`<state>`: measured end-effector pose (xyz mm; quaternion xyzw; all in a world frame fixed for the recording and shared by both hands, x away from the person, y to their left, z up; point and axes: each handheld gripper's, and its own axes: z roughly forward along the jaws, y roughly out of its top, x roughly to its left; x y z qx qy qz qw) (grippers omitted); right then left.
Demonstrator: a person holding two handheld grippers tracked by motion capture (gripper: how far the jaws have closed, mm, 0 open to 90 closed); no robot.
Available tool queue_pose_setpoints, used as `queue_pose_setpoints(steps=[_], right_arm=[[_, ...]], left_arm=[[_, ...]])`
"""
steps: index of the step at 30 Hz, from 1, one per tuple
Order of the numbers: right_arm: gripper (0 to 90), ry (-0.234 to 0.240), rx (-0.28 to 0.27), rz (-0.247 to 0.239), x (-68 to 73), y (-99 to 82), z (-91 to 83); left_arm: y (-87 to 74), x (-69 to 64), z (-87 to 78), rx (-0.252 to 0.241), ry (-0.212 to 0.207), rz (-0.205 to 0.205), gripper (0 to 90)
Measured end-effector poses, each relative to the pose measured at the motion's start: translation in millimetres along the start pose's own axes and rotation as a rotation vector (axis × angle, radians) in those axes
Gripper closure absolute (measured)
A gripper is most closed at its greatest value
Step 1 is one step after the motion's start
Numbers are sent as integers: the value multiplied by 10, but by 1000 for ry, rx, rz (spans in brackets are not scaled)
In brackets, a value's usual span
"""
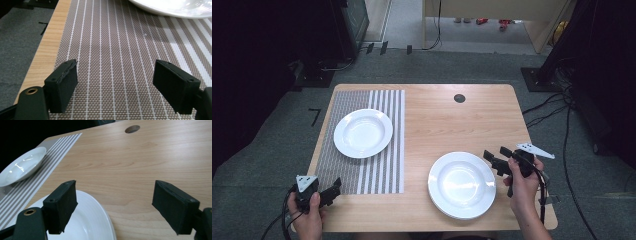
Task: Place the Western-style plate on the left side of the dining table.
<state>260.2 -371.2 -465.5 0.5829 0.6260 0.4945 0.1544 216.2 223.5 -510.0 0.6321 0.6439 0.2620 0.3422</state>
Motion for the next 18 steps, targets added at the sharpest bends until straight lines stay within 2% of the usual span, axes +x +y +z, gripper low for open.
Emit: queue_pose_setpoints(steps=[11, 18], right_arm=[[198, -53, -13, 35, -278, -96, -188], [199, -89, -13, 55, -422, -169, -304]], left_arm=[[-61, 81, 6, 30, 14, 14, 202], [-61, 70, 17, 32, 20, 26, 196]])
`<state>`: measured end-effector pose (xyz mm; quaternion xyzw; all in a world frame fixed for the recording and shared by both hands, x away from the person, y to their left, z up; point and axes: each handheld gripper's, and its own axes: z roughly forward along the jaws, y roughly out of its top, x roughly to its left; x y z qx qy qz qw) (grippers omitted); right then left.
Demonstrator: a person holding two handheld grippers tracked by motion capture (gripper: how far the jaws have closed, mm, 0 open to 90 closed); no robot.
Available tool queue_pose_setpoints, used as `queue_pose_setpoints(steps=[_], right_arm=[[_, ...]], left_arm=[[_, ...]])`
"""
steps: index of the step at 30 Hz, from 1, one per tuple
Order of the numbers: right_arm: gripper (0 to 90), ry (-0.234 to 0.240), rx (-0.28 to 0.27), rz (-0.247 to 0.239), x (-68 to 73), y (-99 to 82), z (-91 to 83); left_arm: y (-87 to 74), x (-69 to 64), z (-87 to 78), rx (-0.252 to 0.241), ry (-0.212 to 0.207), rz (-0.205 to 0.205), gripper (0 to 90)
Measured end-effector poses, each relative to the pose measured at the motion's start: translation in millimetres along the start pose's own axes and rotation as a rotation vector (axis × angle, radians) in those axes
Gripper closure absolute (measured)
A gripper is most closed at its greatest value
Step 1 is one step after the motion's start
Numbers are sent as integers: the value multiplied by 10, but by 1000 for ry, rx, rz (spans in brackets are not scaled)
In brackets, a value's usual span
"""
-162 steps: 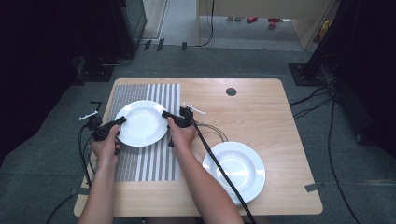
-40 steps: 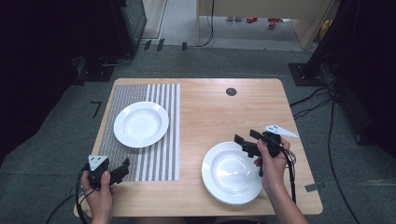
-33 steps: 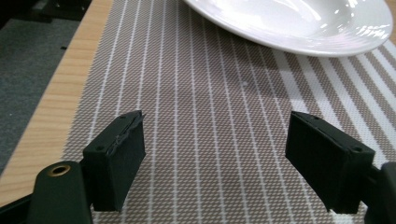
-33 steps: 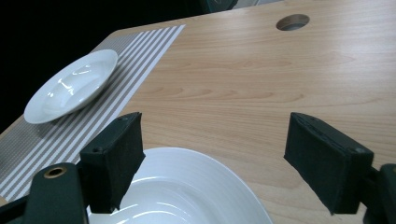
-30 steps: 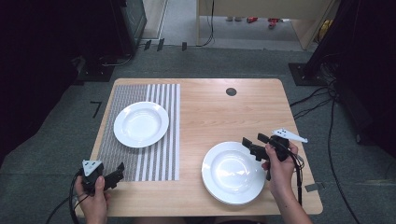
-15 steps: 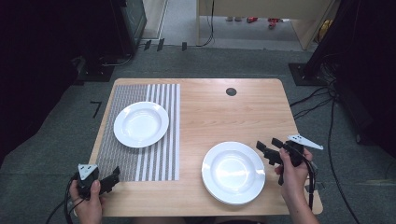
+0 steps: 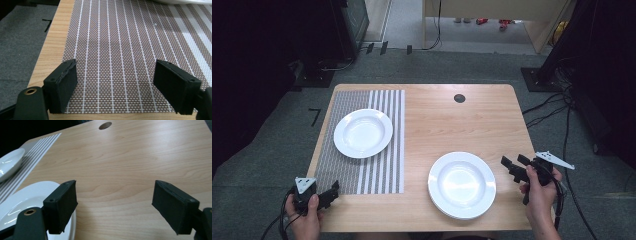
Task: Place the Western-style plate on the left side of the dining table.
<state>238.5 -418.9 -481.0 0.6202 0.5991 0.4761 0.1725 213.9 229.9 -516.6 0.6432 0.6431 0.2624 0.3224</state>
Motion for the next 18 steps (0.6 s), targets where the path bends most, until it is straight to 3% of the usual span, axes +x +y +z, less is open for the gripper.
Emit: queue_pose_setpoints(steps=[8, 18], right_arm=[[200, -34, 2, 13, -133, -62, -100], [201, -67, 18, 22, -257, -168, -191]], left_arm=[[-8, -52, 17, 9, 36, 43, 194], [-8, -68, 23, 12, 46, 52, 193]])
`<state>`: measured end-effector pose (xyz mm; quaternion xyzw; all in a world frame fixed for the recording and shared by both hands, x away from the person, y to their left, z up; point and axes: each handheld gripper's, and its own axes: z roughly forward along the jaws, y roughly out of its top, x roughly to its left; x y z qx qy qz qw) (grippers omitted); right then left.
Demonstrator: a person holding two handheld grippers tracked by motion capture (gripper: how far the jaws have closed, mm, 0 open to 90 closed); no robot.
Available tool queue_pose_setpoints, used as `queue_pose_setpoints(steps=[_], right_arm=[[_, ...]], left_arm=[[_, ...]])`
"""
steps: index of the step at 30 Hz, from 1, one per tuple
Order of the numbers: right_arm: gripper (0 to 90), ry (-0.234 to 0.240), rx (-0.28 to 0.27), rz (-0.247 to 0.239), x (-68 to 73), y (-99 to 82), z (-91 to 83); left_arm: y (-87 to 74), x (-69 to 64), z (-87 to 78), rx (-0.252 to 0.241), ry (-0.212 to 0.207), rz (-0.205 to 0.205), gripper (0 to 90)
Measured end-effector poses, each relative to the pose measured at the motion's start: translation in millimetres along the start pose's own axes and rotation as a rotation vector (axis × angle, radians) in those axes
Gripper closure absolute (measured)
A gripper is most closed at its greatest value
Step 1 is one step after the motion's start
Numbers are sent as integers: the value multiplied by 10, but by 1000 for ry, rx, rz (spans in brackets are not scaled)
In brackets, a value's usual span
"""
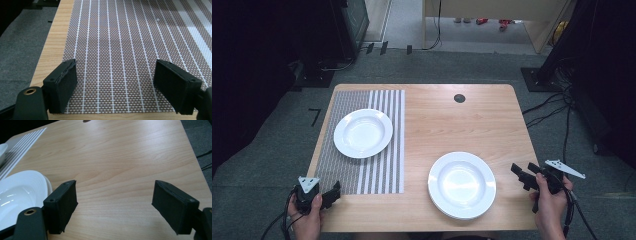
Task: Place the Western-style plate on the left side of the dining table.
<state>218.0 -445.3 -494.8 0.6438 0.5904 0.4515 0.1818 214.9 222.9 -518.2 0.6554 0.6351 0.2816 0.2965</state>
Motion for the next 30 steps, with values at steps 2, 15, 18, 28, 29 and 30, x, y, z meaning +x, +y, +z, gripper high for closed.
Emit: queue_pose_setpoints(steps=[2, 15, 18, 28, 29, 30], right_arm=[[201, -6, 3, -2, -18, -15, -9], [201, -65, 37, -1, -208, -171, -90], [201, -75, 41, 0, -245, -195, -124], [201, -112, 56, -8, -352, -281, -212], [201, -116, 61, -11, -361, -294, -221], [201, -120, 66, -13, -376, -312, -231]], left_arm=[[0, 0, 0, 0, 0, 0, 193], [0, -1, 0, 1, 1, 2, 192], [0, -1, 0, 1, 1, 2, 192], [0, -1, 0, 1, 1, 2, 192], [0, -1, 1, 1, 1, 2, 192], [0, -1, 1, 1, 1, 2, 192]])
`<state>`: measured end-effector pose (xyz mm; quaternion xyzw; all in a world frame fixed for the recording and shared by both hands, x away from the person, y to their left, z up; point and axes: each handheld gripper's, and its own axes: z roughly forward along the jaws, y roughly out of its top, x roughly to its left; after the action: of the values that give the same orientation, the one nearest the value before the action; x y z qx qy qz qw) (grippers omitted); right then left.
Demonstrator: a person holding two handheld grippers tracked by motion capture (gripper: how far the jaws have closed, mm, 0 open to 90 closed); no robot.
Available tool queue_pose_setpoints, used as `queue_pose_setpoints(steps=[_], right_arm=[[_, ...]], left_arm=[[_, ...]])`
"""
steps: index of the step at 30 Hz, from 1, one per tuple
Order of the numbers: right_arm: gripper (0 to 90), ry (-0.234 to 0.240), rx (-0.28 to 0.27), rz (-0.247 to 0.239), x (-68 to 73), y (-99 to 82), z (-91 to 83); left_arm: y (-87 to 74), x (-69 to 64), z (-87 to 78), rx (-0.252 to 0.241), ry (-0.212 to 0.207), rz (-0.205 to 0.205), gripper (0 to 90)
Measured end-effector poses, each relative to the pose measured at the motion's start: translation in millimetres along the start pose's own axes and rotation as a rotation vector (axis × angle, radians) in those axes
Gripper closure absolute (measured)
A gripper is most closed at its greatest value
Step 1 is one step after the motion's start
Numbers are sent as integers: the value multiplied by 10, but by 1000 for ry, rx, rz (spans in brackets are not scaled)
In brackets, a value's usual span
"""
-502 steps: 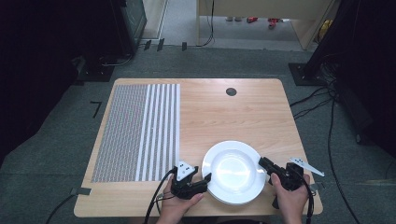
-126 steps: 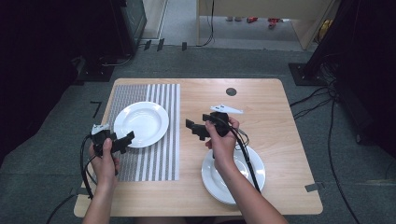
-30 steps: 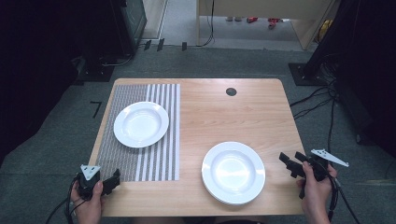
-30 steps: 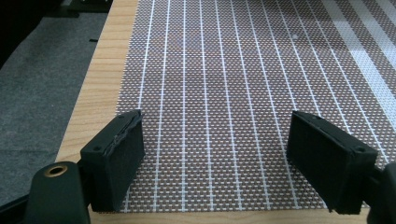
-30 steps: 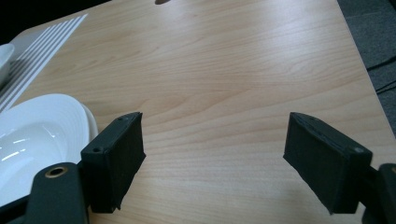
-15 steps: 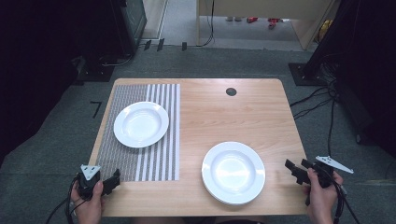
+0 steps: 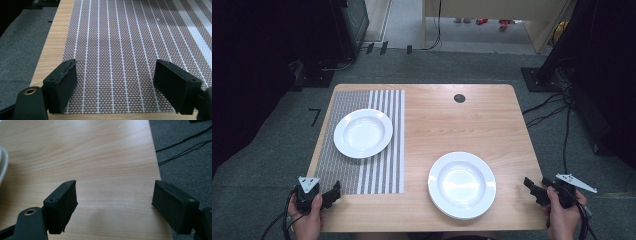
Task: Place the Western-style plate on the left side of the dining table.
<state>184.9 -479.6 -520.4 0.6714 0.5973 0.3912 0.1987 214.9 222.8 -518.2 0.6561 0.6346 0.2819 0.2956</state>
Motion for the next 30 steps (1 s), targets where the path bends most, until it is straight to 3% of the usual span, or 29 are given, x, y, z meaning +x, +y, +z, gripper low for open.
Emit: queue_pose_setpoints(steps=[7, 14, 30], right_arm=[[200, -16, 2, -4, -34, -43, -30], [191, -54, 2, -75, 19, -69, -6], [146, -102, 40, -172, 127, -83, 35]], left_arm=[[0, 0, 0, 0, 0, 0, 192], [0, 0, 0, 0, 0, 0, 192], [1, 1, 2, 1, -3, 2, 185]])
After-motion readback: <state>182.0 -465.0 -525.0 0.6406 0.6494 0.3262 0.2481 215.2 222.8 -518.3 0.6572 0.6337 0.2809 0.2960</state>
